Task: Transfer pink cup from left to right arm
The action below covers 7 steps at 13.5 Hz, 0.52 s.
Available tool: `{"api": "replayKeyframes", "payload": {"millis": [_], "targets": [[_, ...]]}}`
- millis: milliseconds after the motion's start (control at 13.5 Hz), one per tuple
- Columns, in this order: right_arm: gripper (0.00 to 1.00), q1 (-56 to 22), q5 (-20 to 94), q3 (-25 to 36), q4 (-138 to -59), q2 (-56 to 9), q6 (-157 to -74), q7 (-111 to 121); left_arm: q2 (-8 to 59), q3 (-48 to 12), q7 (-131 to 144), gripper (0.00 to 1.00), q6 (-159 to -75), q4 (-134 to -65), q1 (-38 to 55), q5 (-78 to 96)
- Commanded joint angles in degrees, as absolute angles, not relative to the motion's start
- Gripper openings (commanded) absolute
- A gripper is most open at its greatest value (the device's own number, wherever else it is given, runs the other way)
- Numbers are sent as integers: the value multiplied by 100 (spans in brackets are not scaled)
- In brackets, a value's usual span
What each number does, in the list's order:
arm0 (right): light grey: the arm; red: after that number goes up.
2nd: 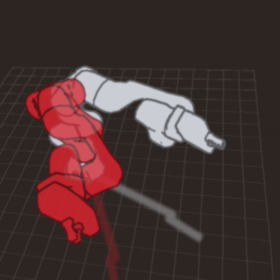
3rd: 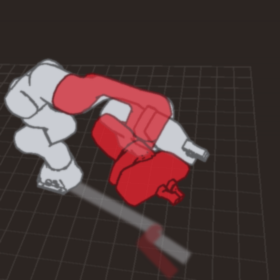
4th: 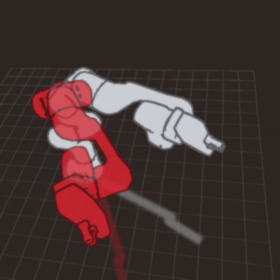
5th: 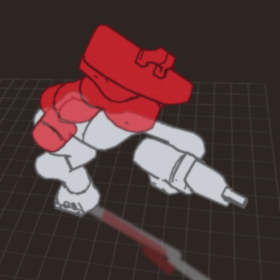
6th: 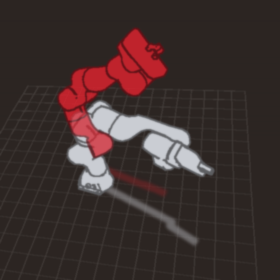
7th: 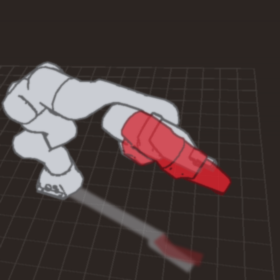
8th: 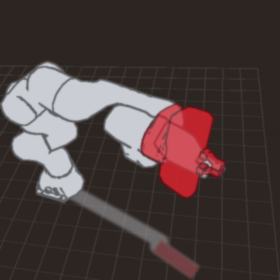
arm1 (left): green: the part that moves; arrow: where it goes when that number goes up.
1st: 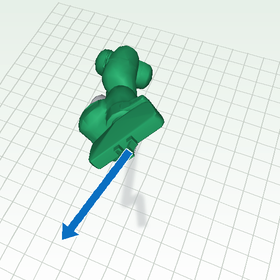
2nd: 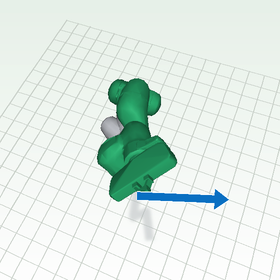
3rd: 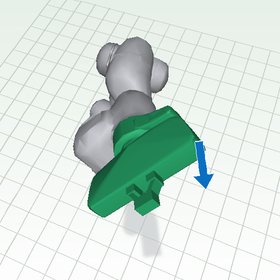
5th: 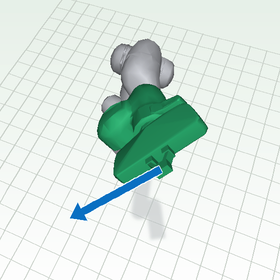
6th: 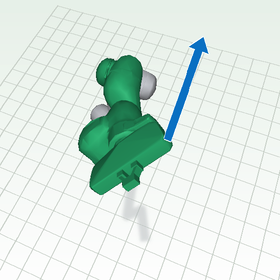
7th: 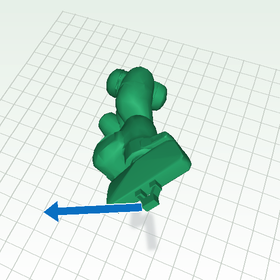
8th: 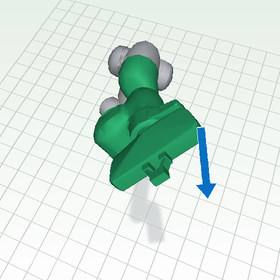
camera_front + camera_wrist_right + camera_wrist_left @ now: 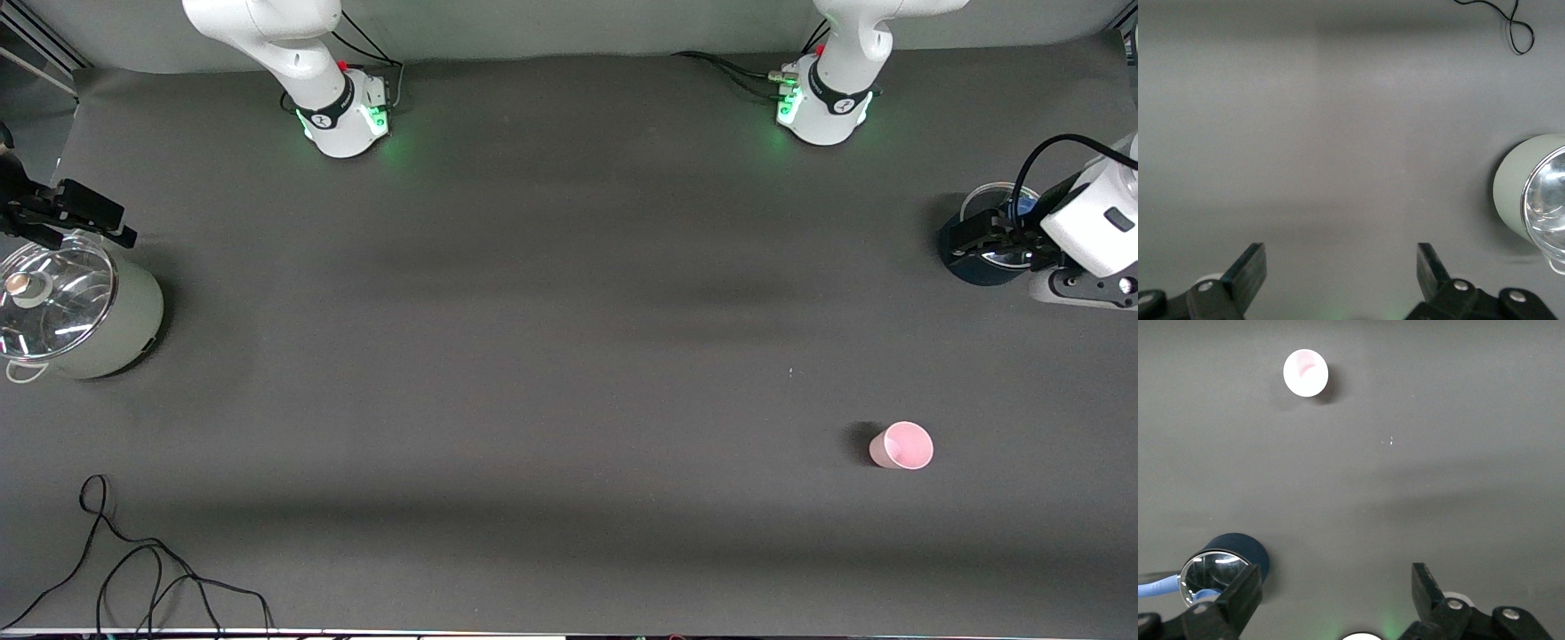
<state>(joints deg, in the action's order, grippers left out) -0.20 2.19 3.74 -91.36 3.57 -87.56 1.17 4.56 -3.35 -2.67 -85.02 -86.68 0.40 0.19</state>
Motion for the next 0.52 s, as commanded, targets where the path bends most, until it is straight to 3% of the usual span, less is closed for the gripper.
{"api": "replayKeyframes", "payload": {"millis": [0,443], "targets": [[100,-53,308,404,-8956,264,-8622,123,422,-325,-264,100,-8490,-8631,35,-9],[100,-61,308,413,-8868,176,-8526,114,422,-325,-220,100,-8499,-8631,53,-26]]}}
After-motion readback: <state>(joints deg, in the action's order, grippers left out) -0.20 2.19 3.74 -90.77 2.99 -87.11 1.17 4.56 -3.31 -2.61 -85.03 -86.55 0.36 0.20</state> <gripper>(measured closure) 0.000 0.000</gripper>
